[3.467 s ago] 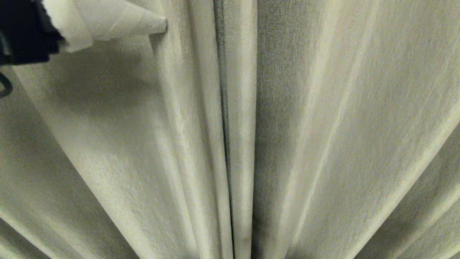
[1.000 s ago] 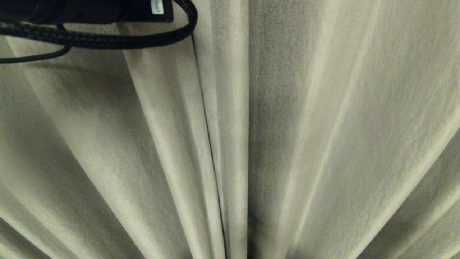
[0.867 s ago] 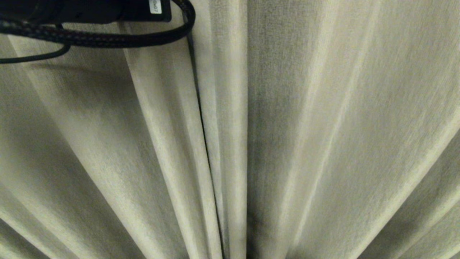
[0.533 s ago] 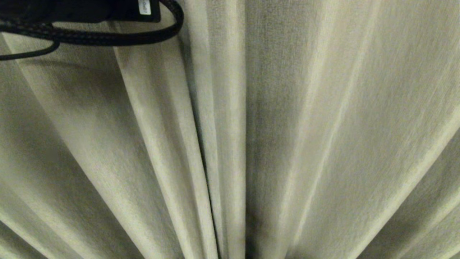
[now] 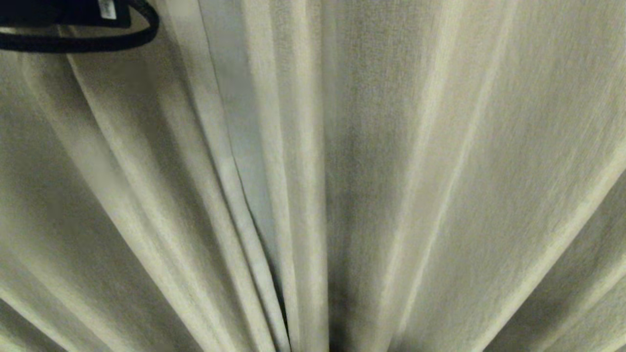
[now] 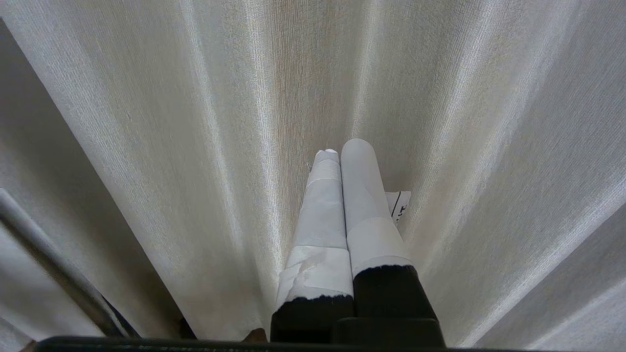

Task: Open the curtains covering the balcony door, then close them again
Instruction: Pull the outer curtains open on both sides

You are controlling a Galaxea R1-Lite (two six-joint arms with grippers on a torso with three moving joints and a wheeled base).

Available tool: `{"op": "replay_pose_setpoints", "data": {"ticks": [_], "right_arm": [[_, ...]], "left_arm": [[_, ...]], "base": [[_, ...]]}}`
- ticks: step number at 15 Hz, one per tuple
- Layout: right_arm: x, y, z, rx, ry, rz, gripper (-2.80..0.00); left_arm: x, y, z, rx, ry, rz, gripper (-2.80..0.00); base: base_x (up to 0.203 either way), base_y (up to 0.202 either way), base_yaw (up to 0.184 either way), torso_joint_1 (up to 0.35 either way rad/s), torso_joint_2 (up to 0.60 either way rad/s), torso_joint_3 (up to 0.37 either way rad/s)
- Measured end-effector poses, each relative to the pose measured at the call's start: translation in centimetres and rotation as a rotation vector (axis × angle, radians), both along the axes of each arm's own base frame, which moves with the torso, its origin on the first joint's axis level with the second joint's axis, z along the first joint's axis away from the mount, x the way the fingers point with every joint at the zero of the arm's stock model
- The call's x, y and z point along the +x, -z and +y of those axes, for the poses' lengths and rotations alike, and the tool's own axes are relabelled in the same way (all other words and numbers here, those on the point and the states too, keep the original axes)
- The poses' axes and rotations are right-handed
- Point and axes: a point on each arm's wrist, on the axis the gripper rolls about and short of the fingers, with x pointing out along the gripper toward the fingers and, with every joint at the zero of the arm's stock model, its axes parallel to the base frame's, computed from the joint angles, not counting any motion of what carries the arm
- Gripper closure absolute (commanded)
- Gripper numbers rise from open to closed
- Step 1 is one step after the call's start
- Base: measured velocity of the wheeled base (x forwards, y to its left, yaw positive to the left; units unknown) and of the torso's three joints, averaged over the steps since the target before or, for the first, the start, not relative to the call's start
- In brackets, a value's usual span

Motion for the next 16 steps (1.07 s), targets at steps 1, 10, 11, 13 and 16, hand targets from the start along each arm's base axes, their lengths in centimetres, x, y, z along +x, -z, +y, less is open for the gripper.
{"op": "replay_pose_setpoints", "data": {"ticks": [1,10,11,13,16], "right_arm": [[0.0,0.0,0.0,0.0,0.0,0.0,0.0],[0.0,0.0,0.0,0.0,0.0,0.0,0.0],[0.0,0.0,0.0,0.0,0.0,0.0,0.0],[0.0,0.0,0.0,0.0,0.0,0.0,0.0],[0.0,0.0,0.0,-0.001,0.0,0.0,0.0]], "left_arm": [[0.1,-0.2,0.8,-0.003,-0.034,-0.007,0.0],[0.1,-0.2,6.8,0.002,-0.31,-0.024,0.0],[0.0,-0.3,7.0,-0.002,-0.319,-0.027,0.0],[-0.3,-0.4,7.3,-0.006,-0.327,-0.032,0.0],[-1.1,-0.6,7.4,-0.012,-0.311,-0.043,0.0]], "base": [[0.0,0.0,0.0,0.0,0.0,0.0],[0.0,0.0,0.0,0.0,0.0,0.0],[0.0,0.0,0.0,0.0,0.0,0.0],[0.0,0.0,0.0,0.0,0.0,0.0],[0.0,0.0,0.0,0.0,0.0,0.0]]}}
